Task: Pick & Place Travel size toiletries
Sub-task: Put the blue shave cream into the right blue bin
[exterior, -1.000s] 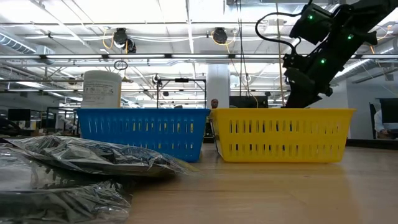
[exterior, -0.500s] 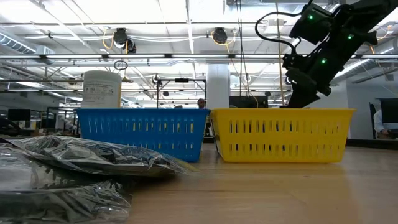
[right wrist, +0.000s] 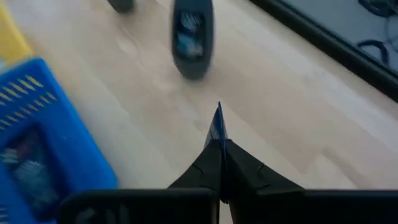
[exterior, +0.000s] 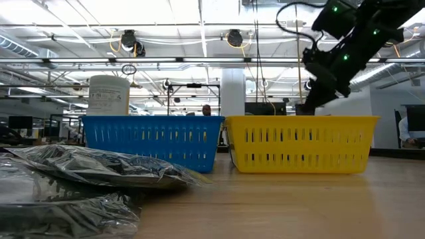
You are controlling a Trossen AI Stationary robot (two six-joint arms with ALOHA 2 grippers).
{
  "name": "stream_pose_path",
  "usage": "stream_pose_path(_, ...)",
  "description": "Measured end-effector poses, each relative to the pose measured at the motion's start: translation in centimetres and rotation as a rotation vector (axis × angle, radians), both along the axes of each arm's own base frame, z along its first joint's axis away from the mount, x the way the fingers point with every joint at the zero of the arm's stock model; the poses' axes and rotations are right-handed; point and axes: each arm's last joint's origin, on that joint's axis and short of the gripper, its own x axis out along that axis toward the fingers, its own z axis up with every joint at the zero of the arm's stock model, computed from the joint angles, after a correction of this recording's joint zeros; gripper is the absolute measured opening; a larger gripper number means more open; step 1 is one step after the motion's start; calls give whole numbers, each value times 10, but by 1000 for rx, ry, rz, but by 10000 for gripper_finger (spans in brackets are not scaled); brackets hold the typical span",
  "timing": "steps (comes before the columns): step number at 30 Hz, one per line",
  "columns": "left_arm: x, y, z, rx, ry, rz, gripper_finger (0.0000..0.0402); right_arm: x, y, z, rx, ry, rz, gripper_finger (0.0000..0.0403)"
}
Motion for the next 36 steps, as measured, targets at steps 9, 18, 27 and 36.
stream_pose_path(9,0,2,-1,-1,7,5,186,-8,9,31,7,-176,152,0)
stream_pose_path(18,2,13,-12,-52,27,41,186,-10,31,56,-23,-393,336,0)
stream_pose_path(27,2,19,-36,-97,54,39,186,-5,54,74,-44,-574,516,0)
stream_pose_path(36,1,25,-54,-145,-19,54,186,0,71,81,-56,-658,614,0)
